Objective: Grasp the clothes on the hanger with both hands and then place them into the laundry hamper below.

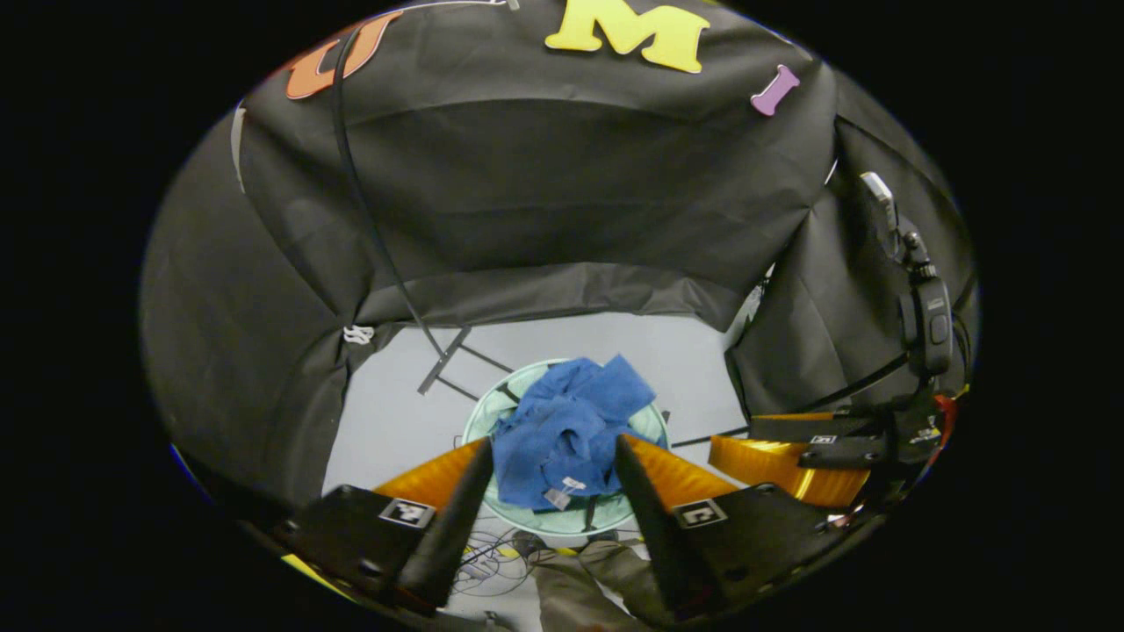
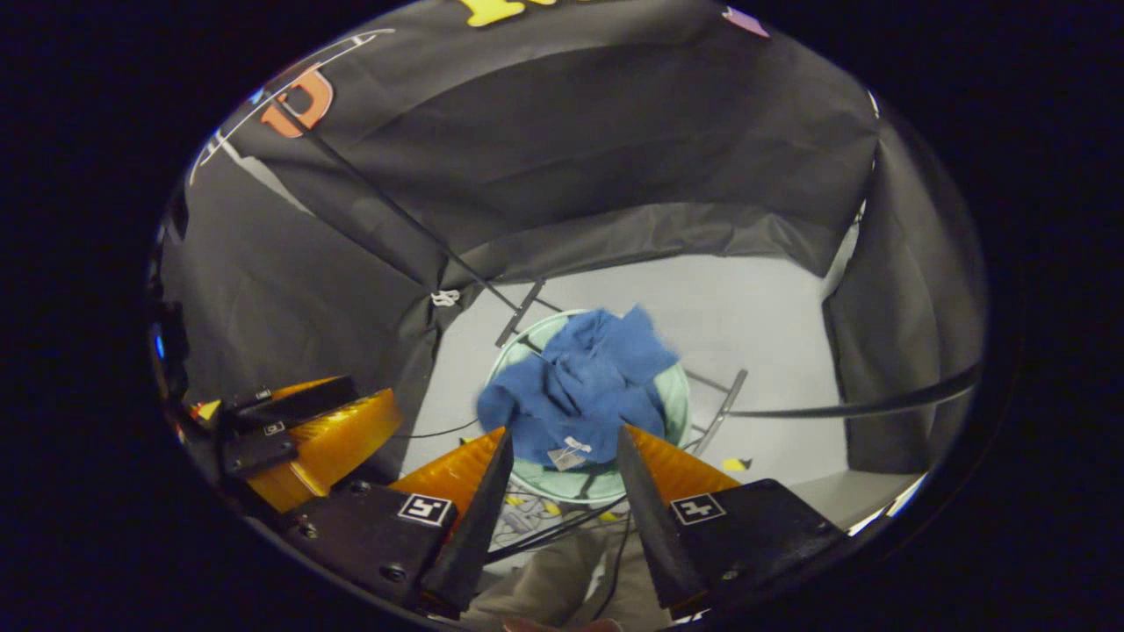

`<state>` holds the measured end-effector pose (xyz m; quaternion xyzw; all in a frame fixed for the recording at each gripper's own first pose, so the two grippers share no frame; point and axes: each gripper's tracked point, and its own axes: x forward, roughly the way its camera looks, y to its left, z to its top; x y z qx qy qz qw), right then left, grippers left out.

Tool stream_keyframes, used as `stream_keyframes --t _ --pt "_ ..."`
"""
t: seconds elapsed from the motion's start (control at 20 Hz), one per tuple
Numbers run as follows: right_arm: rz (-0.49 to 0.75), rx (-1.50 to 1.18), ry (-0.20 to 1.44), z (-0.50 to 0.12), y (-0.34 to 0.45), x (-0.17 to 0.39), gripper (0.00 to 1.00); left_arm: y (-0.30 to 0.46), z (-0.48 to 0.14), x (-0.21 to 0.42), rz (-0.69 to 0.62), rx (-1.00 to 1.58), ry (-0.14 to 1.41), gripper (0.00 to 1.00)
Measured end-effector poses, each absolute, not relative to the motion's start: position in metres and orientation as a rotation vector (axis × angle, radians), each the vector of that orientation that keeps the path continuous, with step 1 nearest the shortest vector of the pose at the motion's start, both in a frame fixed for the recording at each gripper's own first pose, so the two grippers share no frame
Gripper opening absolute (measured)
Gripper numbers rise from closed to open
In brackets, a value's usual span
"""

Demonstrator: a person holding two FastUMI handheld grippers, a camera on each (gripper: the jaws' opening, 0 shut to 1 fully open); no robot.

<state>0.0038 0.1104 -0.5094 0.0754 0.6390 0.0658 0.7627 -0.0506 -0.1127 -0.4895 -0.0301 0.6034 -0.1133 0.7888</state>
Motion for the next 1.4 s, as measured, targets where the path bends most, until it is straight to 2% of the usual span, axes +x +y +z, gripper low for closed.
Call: stream_keyframes --t 0.05,0.15,0.2,0.25,0.4,0.55,0.6,0.65,0.75,0.85,0.9,0.95,1.1,1.15,1.25,1.3,1.4 --pt "0.159 0.166 1.375 -0.501 0.108 -0.002 0.77 -0.111 -0.486 -0.052 -0.237 -0.066 1.297 0.94" --pt "0.177 0.168 1.361 -0.489 0.101 -0.011 0.79 -0.113 -0.48 -0.058 -0.225 -0.067 1.295 0.91" --pt "0.176 0.162 1.352 -0.484 0.093 -0.018 0.77 -0.112 -0.478 -0.06 -0.219 -0.068 1.292 0.99" --pt "0.174 0.155 1.336 -0.48 0.084 -0.022 0.77 -0.11 -0.474 -0.065 -0.209 -0.066 1.284 0.94" --pt "0.171 0.098 1.249 -0.453 0.069 -0.017 0.77 -0.103 -0.458 -0.073 -0.18 -0.048 1.251 1.0" --pt "0.181 0.043 1.143 -0.42 0.071 -0.008 0.77 -0.1 -0.432 -0.068 -0.149 -0.036 1.19 0.97" --pt "0.176 0.025 1.103 -0.407 0.07 -0.005 0.77 -0.099 -0.42 -0.066 -0.143 -0.034 1.163 0.92" --pt "0.17 0.008 1.06 -0.395 0.067 -0.002 0.77 -0.097 -0.408 -0.063 -0.138 -0.029 1.135 1.0" --pt "0.143 -0.02 0.978 -0.366 0.065 0.005 0.77 -0.089 -0.382 -0.056 -0.129 -0.011 1.076 0.97" --pt "0.097 -0.057 0.913 -0.347 0.054 0.001 0.78 -0.086 -0.357 -0.051 -0.12 0.007 1.024 0.97" --pt "0.069 -0.071 0.888 -0.338 0.051 0.0 0.78 -0.08 -0.341 -0.048 -0.12 0.011 0.997 1.0" --pt "0.045 -0.074 0.868 -0.332 0.051 -0.003 0.78 -0.071 -0.329 -0.047 -0.122 0.013 0.973 0.97" --pt "-0.014 -0.043 0.817 -0.312 0.048 -0.019 0.81 -0.052 -0.296 -0.052 -0.147 0.007 0.907 0.97" --pt "-0.03 -0.046 0.799 -0.304 0.048 -0.024 0.81 -0.047 -0.285 -0.054 -0.157 0.01 0.884 1.0" --pt "-0.073 -0.056 0.755 -0.284 0.051 -0.031 0.81 -0.034 -0.269 -0.057 -0.171 0.022 0.839 0.97" --pt "-0.086 -0.059 0.731 -0.274 0.054 -0.035 0.78 -0.028 -0.26 -0.061 -0.179 0.029 0.817 1.0" --pt "-0.099 -0.071 0.68 -0.25 0.061 -0.043 0.78 -0.014 -0.238 -0.064 -0.189 0.038 0.757 1.0"
